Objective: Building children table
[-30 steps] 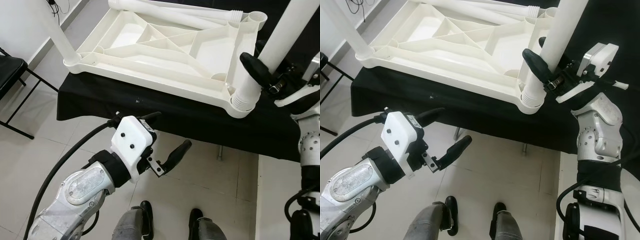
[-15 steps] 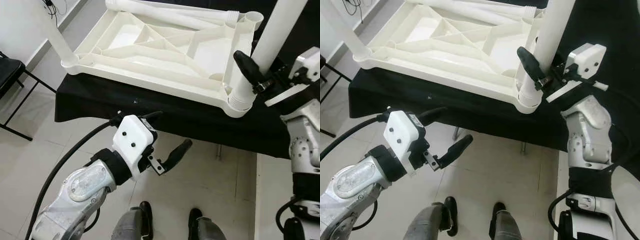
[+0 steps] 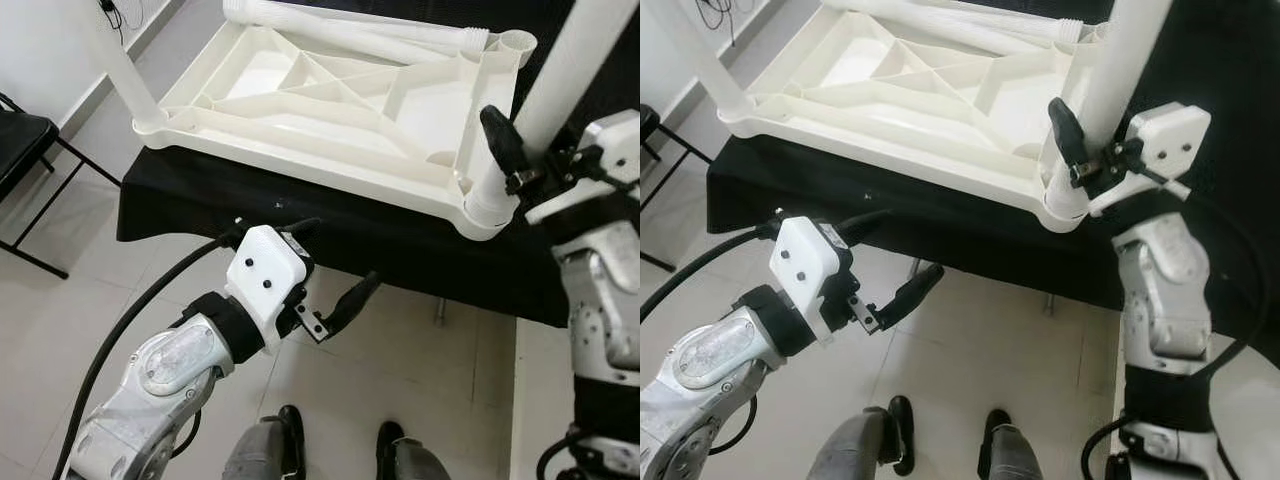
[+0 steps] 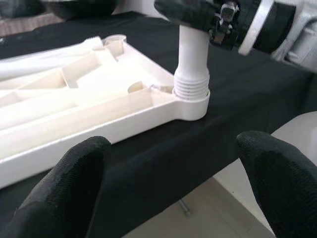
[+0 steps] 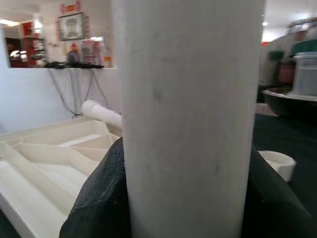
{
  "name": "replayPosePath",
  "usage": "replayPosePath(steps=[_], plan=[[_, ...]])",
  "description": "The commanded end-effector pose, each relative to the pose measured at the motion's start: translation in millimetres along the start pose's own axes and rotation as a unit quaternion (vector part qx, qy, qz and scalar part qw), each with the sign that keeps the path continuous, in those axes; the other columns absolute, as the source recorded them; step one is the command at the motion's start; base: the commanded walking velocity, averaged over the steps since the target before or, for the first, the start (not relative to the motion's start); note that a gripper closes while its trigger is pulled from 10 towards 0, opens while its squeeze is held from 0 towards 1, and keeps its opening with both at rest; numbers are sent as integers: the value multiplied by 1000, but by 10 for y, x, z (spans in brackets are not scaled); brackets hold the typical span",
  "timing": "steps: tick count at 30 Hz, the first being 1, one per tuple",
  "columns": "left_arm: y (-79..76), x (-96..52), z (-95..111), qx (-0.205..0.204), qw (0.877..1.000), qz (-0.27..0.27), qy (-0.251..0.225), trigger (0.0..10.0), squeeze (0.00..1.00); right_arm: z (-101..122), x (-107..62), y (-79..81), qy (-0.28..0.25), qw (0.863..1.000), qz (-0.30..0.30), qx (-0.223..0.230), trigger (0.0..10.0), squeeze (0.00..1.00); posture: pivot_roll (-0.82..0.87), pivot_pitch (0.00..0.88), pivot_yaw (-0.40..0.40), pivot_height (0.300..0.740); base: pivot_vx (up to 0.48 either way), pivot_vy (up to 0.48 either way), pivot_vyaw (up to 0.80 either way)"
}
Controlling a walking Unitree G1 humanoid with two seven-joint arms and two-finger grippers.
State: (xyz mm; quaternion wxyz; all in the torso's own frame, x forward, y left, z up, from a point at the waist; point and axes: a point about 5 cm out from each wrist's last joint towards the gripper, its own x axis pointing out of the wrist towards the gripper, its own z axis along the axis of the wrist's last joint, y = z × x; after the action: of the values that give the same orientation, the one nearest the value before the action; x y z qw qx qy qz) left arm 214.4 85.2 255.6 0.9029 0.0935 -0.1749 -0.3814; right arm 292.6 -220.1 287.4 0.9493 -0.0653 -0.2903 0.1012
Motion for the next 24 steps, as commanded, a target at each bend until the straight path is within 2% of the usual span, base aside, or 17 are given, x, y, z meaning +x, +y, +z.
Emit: replayPosePath(steps=[1,10,19,24], plan=[[-31,1,-26,-2,1000,-10,1,10000,0,-283,-154,21,78,996,-28,16,10000,0,103,317,63,740,0,0,0],[-25,9,-37,-1,1000,-10,-1,10000,0,-331,-176,109,104,993,-54,8,10000,0,95,315,64,740,0,0,0],[-27,11,-42,-1,1000,-8,-2,10000,0,-274,-80,171,85,994,-58,23,10000,0,97,315,57,740,0,0,0],[26,39,-27,7,1000,-1,-9,10000,0,82,228,82,-19,991,-53,120,10000,0,94,298,47,740,0,0,0]])
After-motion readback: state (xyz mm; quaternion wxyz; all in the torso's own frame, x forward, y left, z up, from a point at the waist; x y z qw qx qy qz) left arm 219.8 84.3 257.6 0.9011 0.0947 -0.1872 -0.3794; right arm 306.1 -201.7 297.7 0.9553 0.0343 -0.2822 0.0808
